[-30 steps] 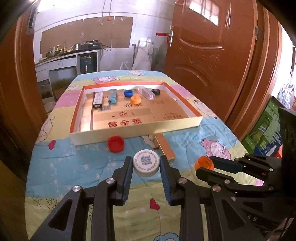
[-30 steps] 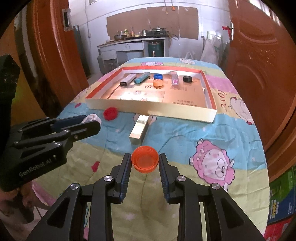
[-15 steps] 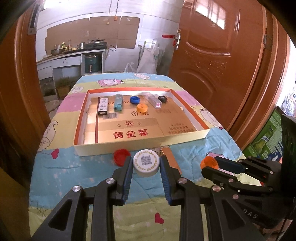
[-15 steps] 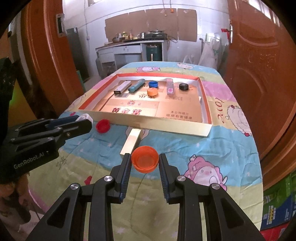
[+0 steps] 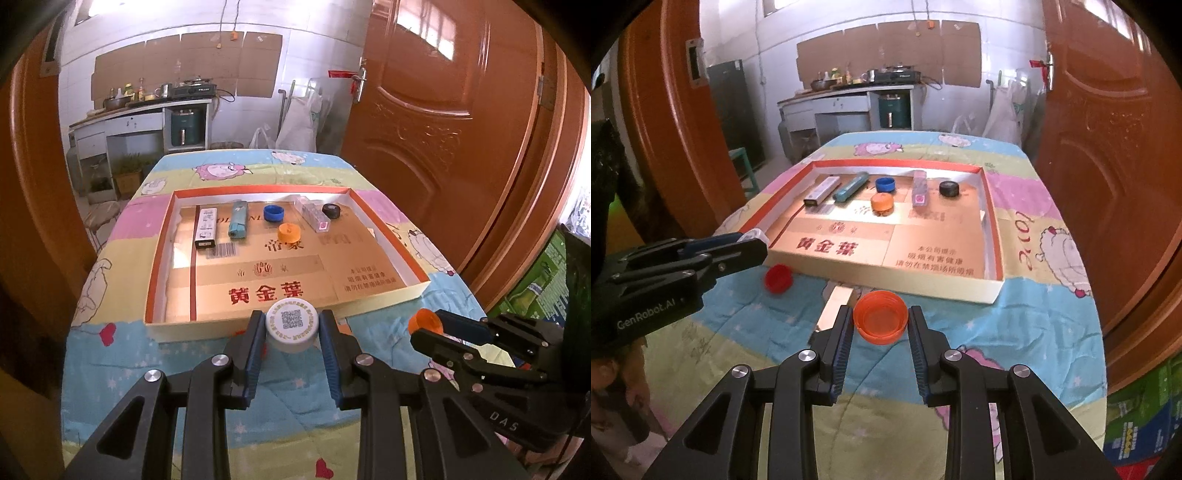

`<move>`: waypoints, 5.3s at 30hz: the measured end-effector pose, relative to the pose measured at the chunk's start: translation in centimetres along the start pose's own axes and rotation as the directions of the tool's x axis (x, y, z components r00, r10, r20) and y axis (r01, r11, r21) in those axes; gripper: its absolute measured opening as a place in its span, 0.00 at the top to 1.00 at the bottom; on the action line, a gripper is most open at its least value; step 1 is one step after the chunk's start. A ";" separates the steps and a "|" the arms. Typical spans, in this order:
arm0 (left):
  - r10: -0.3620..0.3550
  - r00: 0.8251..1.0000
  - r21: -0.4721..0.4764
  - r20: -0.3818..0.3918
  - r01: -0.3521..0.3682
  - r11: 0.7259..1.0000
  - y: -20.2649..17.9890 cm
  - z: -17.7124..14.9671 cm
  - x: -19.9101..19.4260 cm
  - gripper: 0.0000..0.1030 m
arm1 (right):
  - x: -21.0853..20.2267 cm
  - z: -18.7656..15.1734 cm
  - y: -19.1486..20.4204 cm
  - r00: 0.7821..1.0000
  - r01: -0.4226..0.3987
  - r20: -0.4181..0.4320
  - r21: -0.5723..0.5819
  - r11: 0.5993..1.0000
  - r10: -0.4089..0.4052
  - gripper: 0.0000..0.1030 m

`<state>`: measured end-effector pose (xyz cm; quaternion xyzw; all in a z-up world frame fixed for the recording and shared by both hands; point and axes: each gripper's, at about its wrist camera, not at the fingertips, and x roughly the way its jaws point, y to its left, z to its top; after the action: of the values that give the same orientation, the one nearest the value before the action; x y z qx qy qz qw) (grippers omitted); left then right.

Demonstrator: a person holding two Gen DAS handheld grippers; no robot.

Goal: Organize rigid objects

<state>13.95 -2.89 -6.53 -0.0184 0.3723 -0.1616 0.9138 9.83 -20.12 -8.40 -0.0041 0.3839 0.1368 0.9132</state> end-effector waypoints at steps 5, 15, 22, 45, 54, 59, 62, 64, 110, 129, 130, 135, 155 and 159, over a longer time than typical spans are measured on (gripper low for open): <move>0.005 1.000 0.010 -0.003 -0.005 1.000 0.0 0.6 0.7 0.71 | 0.4 0.7 -0.8 1.000 0.002 0.009 0.014 1.000 -0.002 0.70; 0.018 1.000 0.018 -0.015 -0.018 1.000 0.3 2.3 2.5 0.71 | 1.3 1.9 -1.7 1.000 0.002 0.008 0.019 1.000 -0.003 0.70; 0.015 0.999 0.004 -0.032 -0.015 1.000 1.0 3.8 4.2 0.71 | 2.7 4.0 -2.7 1.000 0.002 0.015 0.017 1.000 -0.003 0.70; 0.053 0.995 0.023 -0.085 -0.051 0.998 2.0 7.9 10.5 0.71 | 8.6 9.3 -6.0 1.000 0.028 0.005 -0.012 1.000 -0.028 0.70; 0.066 0.990 0.036 -0.124 -0.062 0.997 2.2 8.0 12.5 0.71 | 11.0 9.7 -7.1 0.999 0.036 -0.034 0.000 0.999 -0.036 0.70; 0.071 0.988 0.038 -0.136 -0.066 0.997 2.3 8.0 13.2 0.71 | 11.9 9.9 -7.2 0.998 0.034 -0.049 0.000 0.999 -0.034 0.70; 0.071 0.987 0.035 -0.142 -0.067 0.997 2.4 7.9 13.6 0.71 | 12.4 10.0 -7.3 0.998 0.033 -0.058 -0.001 0.999 -0.033 0.70; 0.072 0.987 0.034 -0.144 -0.068 0.997 2.5 7.9 13.8 0.71 | 12.6 10.1 -7.2 0.998 0.031 -0.063 -0.005 1.000 -0.031 0.70; 0.053 0.993 0.046 -0.107 -0.048 0.998 2.3 7.2 12.1 0.58 | 12.3 9.6 -6.9 0.995 0.065 -0.076 0.005 0.998 -0.064 0.52; 0.059 0.997 0.011 -0.053 -0.058 0.998 2.4 6.6 7.4 0.58 | 7.6 9.3 -5.2 0.997 0.072 -0.031 0.001 0.997 -0.072 0.52; 0.060 0.997 0.009 -0.049 -0.060 0.998 2.4 6.6 7.1 0.58 | 7.3 9.2 -5.1 0.997 0.072 -0.029 0.001 0.997 -0.072 0.52; 0.061 0.998 0.004 -0.035 -0.061 0.998 2.4 6.1 5.6 0.58 | 6.0 8.9 -4.2 0.997 0.073 -0.018 -0.003 0.997 -0.073 0.52; 0.066 0.998 -0.026 0.020 -0.066 0.997 3.4 3.4 -0.4 0.58 | 0.6 6.8 -0.1 0.997 0.078 0.015 -0.027 0.997 -0.078 0.52; 0.068 0.997 -0.035 0.029 -0.067 0.997 3.9 2.6 -1.5 0.58 | -0.1 6.2 0.8 0.997 0.078 0.016 -0.035 0.996 -0.078 0.52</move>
<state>15.88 1.07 -4.22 -0.0237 0.3615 -0.1239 0.9238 13.88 -18.68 -3.87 -0.0342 0.3743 0.1079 0.9204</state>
